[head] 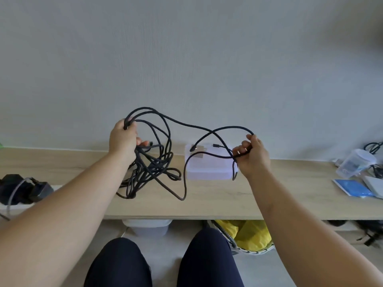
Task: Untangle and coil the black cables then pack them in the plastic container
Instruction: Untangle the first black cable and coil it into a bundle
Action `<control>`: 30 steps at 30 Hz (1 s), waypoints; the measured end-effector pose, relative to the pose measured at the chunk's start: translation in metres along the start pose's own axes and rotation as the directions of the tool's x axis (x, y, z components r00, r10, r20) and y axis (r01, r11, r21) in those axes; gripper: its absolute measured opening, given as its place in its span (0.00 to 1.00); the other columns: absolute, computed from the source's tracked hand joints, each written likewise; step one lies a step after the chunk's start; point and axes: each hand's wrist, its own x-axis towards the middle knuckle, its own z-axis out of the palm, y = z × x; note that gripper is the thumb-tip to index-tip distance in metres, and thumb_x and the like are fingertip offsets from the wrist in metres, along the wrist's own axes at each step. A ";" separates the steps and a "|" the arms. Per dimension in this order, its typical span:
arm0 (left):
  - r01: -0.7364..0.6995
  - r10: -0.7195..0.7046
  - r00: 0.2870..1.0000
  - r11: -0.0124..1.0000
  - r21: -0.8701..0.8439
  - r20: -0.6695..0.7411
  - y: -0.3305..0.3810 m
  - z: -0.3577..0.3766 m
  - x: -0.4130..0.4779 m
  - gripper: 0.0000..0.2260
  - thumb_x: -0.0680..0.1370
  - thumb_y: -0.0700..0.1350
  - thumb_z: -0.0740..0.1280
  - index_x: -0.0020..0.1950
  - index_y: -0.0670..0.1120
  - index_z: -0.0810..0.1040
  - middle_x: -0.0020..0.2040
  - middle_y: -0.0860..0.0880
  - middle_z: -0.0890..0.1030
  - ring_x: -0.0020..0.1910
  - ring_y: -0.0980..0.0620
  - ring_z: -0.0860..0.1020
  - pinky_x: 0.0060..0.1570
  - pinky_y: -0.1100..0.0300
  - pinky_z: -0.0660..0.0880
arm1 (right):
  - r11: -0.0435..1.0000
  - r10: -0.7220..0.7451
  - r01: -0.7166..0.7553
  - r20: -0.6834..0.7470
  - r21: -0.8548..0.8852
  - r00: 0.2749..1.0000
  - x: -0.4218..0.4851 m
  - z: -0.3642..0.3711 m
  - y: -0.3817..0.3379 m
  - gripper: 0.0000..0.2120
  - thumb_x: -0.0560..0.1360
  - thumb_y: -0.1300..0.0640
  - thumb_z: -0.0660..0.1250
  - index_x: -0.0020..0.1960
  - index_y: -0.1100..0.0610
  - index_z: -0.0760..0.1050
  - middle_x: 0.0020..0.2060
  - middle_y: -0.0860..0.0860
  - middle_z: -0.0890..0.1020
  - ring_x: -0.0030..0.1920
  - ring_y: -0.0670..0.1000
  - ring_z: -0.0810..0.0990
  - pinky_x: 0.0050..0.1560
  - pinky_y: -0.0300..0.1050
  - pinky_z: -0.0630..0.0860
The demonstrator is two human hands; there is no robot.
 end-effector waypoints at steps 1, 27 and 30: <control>-0.022 0.023 0.999 1.000 -0.006 0.030 0.004 0.000 0.000 0.04 0.82 0.43 0.59 0.54 0.45 0.72 0.31 0.49 0.64 0.20 0.57 0.63 0.24 0.63 0.74 | 1.000 -0.005 0.005 0.005 -0.012 1.000 -0.001 -0.002 0.000 0.11 0.82 0.55 0.56 0.45 0.58 0.71 0.26 0.49 0.65 0.24 0.48 0.60 0.30 0.41 0.64; 0.001 -0.004 1.000 0.929 0.370 0.007 -0.022 0.015 0.005 0.06 0.81 0.39 0.58 0.50 0.44 0.73 0.36 0.46 0.72 0.24 0.50 0.72 0.18 0.64 0.70 | 0.992 0.072 -0.124 0.717 0.021 0.693 -0.010 0.013 -0.010 0.07 0.67 0.45 0.72 0.37 0.48 0.79 0.21 0.46 0.57 0.27 0.45 0.65 0.43 0.38 0.69; 0.123 -0.103 0.992 0.937 0.328 -0.078 -0.026 0.000 0.014 0.06 0.80 0.38 0.58 0.51 0.44 0.75 0.35 0.46 0.72 0.24 0.48 0.71 0.26 0.57 0.73 | 0.942 -0.017 -0.169 0.543 0.290 0.840 -0.010 0.009 -0.016 0.09 0.72 0.48 0.65 0.35 0.49 0.79 0.19 0.46 0.60 0.27 0.46 0.63 0.42 0.39 0.64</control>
